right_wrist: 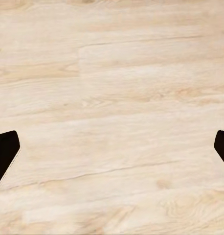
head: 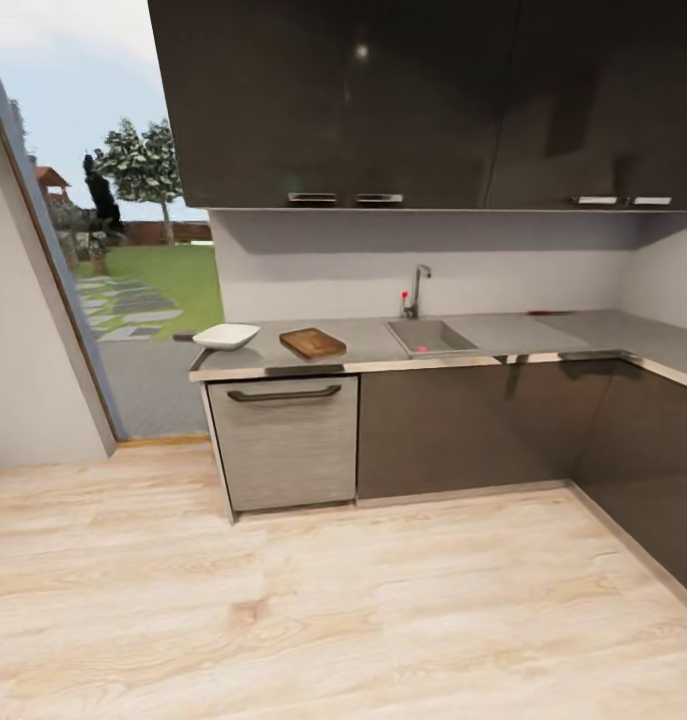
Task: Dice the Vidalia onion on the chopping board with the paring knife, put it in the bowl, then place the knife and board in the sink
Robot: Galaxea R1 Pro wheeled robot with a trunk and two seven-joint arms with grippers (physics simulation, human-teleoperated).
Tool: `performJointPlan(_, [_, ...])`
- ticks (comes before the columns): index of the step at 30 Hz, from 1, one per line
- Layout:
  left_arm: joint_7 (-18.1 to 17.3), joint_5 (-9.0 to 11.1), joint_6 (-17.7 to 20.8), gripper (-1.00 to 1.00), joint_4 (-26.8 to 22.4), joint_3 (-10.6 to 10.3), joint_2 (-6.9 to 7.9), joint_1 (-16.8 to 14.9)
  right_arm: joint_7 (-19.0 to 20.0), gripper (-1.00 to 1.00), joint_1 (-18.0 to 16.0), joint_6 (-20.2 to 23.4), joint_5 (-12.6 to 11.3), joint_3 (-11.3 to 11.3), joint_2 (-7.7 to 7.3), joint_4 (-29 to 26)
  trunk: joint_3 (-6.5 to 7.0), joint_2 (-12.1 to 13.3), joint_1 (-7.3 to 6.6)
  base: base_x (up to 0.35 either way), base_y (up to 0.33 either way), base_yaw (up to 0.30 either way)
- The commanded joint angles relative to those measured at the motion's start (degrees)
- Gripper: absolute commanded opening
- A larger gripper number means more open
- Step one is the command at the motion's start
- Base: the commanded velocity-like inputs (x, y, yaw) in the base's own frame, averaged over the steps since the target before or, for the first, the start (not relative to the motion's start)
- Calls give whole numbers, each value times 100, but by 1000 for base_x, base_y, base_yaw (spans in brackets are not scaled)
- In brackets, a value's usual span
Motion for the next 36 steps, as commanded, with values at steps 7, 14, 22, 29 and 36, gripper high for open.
performJointPlan(7, [0,1,-19,100,6,6,0,-5,-7,100,-1,-12,-1,2,-1,2,-6,-3,3,314,-88,265])
performJointPlan(14, [1,6,-19,100,4,6,3,-5,-7,100,-2,-13,-1,3,-1,2,-6,-3,3,314,-95,265])
performJointPlan(22, [8,31,-20,100,-10,17,-2,-5,-7,100,-2,-12,-1,-5,-7,2,-6,-3,3,99,-42,197])
performJointPlan(29, [9,36,-19,100,-3,15,-4,-5,-7,100,-1,-12,-1,-6,-2,2,-6,-3,3,4,-2,18])
performJointPlan(36, [9,37,-19,100,-3,22,-4,-5,-7,100,-1,-12,-1,1,-1,9,84,198,-107,0,0,1])
